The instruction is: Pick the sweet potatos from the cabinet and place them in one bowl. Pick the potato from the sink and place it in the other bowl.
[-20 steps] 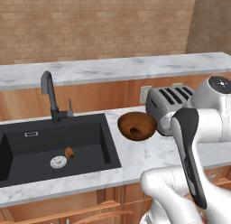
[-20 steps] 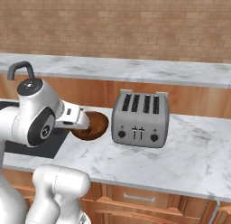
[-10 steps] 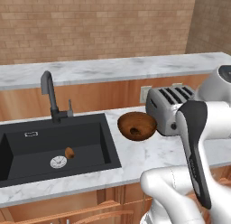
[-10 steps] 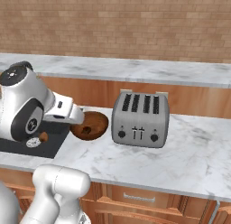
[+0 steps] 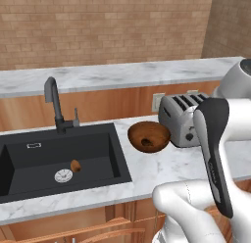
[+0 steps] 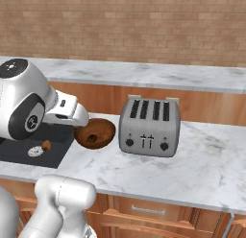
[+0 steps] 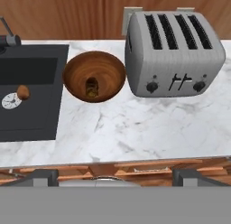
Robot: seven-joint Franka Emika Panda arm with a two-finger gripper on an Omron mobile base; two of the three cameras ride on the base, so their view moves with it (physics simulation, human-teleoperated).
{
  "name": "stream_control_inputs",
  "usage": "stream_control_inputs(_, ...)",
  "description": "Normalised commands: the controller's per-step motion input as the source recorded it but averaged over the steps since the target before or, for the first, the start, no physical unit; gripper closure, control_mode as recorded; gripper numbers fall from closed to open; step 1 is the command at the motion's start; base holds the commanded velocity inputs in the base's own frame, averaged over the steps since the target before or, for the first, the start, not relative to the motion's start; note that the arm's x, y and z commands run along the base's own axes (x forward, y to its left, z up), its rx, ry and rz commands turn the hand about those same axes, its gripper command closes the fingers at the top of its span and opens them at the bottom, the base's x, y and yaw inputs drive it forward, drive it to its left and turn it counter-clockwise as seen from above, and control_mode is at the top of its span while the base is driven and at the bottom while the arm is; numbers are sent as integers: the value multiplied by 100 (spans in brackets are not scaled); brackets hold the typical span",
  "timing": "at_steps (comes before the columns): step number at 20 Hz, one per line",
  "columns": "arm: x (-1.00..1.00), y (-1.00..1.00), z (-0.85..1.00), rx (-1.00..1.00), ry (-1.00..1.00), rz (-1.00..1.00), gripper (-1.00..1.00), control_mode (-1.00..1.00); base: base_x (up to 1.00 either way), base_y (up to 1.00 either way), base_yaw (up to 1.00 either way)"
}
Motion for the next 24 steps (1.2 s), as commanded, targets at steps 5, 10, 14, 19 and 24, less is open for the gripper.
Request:
stream_control_inputs(5,0,0,0,0,0,0,-100,-100,0,0,0)
stream_control_inputs(10,0,0,0,0,0,0,-100,100,0,0,0)
stream_control_inputs(14,0,0,0,0,0,0,-100,100,-63,-1,0)
stream_control_inputs(19,0,0,0,0,0,0,-100,100,-94,-25,-10)
stream_control_inputs(24,0,0,0,0,0,0,-100,100,-28,-39,-50)
